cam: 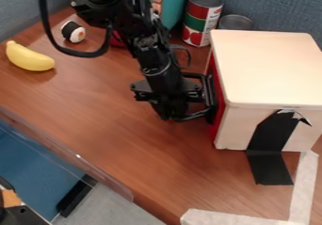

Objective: Open the drawer

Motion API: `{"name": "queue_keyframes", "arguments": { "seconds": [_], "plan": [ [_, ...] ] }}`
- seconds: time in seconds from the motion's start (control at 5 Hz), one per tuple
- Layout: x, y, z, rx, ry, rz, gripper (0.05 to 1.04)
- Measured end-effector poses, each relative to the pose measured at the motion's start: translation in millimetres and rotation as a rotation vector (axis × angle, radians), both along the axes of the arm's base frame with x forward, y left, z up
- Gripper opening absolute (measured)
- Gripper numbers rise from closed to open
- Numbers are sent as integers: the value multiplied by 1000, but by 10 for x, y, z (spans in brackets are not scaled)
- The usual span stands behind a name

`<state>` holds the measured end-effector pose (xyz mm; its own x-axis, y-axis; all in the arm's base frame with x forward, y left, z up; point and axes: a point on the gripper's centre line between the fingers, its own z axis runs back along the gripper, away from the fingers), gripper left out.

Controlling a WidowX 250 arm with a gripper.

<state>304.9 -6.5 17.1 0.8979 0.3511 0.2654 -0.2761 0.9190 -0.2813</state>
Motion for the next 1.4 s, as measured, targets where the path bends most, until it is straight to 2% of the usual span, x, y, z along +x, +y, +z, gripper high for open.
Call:
{"name": "queue_keyframes", "arguments": {
  "seconds": [0.2, 0.4, 0.8, 1.2, 1.4],
  "plan": [
    [-116, 24, 5, -7, 3, 0, 277],
    [-226, 38, 57, 6, -9, -12, 266],
    [-445, 273, 120, 31, -26, 25, 265],
    [-538, 466, 120, 35, -31, 12, 265],
    [-562, 528, 90, 24, -13, 8, 265]
  ]
}}
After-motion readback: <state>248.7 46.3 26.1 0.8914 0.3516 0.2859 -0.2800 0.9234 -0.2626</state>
